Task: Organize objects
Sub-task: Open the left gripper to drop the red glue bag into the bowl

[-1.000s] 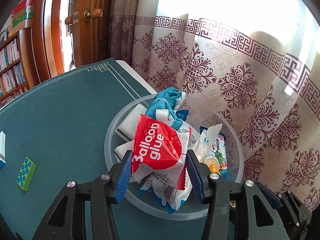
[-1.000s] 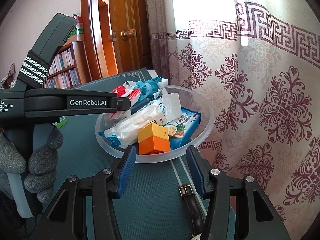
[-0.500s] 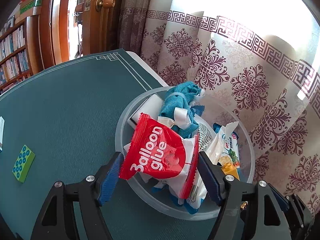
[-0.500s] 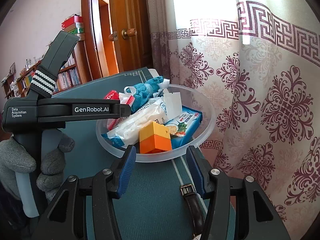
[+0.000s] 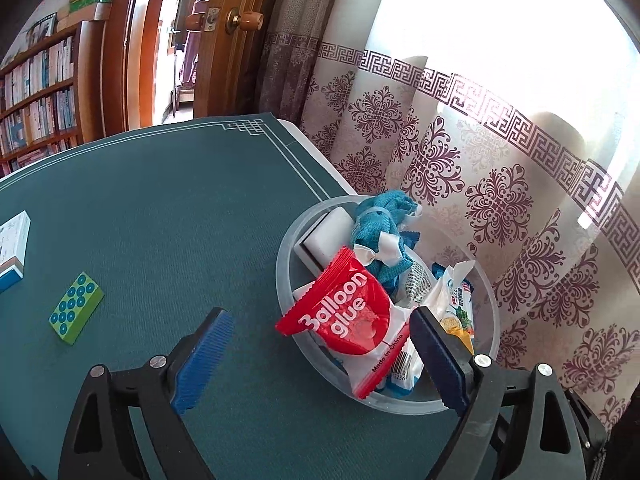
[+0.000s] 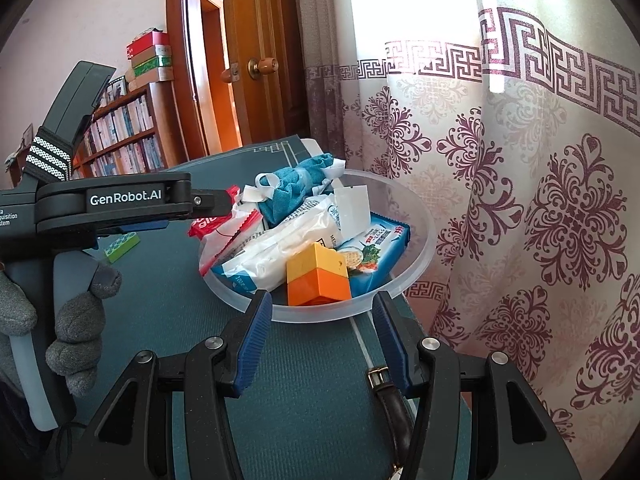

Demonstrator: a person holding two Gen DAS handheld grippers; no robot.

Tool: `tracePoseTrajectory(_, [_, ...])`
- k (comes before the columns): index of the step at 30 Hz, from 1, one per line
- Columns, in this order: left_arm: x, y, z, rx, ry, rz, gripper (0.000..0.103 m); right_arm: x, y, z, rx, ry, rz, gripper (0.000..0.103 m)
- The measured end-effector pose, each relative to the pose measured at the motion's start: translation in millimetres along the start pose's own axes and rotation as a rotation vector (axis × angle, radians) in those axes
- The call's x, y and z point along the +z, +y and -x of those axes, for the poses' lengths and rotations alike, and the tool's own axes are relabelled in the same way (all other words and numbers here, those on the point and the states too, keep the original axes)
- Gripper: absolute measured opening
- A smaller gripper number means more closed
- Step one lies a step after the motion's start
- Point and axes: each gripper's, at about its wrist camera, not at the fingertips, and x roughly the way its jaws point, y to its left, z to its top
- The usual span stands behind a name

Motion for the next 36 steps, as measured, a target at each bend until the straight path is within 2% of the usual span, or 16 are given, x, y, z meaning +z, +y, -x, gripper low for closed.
tracePoseTrajectory(8, [-9.4, 20.0, -2.9, 0.057, 0.009, 0.046, 0.093, -1.3, 3.0, 1.6, 0.009, 0.003, 0.004, 0.054])
tracePoseTrajectory(17, [-10.2, 11.8, -22.6, 0.102, 0.023, 0.006, 0.093, -1.2, 3.4, 2.6, 0.01, 0.0, 0.003, 0.054])
tracePoseTrajectory(27, [-12.9, 12.0, -18.2, 0.072, 0.026, 0.016, 0.093, -1.0, 3.7, 1.5, 0.008, -0.003, 0.002, 0.054])
tracePoseTrajectory(36, [-14.7, 21.0, 2.6, 0.063, -0.017, 0.04, 0.093, -0.3, 4.0, 0.5, 0.009, -0.001, 0.0, 0.054])
